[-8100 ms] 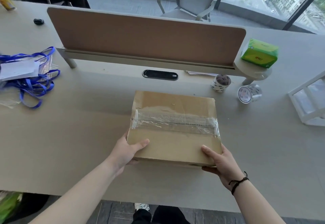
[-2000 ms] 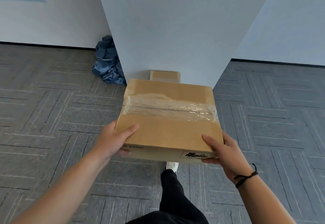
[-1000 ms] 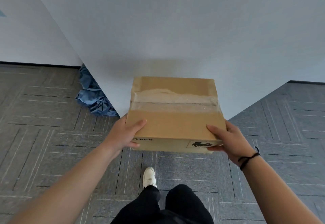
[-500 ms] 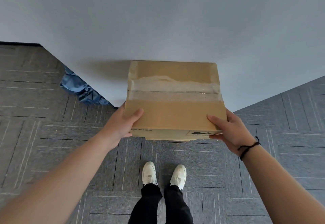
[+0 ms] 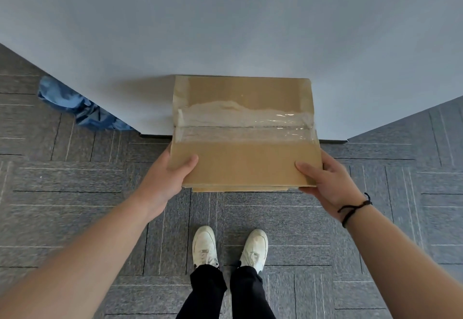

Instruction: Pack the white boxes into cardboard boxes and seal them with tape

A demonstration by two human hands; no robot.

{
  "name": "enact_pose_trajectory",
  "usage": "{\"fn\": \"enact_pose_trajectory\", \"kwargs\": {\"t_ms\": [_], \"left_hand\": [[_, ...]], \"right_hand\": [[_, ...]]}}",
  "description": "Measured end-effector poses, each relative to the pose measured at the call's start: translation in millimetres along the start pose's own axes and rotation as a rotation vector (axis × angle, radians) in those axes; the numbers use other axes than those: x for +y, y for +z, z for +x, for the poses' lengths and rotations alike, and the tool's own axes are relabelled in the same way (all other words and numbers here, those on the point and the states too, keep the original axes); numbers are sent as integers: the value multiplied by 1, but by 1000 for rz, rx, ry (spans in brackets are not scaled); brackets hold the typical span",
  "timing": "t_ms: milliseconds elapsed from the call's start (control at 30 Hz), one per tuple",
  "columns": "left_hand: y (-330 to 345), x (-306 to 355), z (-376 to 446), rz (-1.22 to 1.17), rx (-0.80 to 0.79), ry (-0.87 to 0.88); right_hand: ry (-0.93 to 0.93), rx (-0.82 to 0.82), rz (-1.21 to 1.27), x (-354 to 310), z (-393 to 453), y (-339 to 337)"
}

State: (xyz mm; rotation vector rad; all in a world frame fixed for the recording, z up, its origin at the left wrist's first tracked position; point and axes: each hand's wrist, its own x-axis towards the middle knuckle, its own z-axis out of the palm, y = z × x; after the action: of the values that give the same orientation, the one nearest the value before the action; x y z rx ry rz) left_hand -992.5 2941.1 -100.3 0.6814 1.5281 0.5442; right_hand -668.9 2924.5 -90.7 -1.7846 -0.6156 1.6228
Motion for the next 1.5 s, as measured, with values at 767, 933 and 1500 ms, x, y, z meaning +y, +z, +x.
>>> {"fn": "enact_pose_trajectory", "kwargs": {"t_ms": [767,933,1500], "left_hand": [[19,-64,41,68,52,-45],[18,-62,43,30,46,-57],[28,-16,-51,508,131,110]], "right_hand": [[22,5,-23,81,49,-8],[24,11,-38,76,52,-8],[63,107,-257,38,-26,-9]]}}
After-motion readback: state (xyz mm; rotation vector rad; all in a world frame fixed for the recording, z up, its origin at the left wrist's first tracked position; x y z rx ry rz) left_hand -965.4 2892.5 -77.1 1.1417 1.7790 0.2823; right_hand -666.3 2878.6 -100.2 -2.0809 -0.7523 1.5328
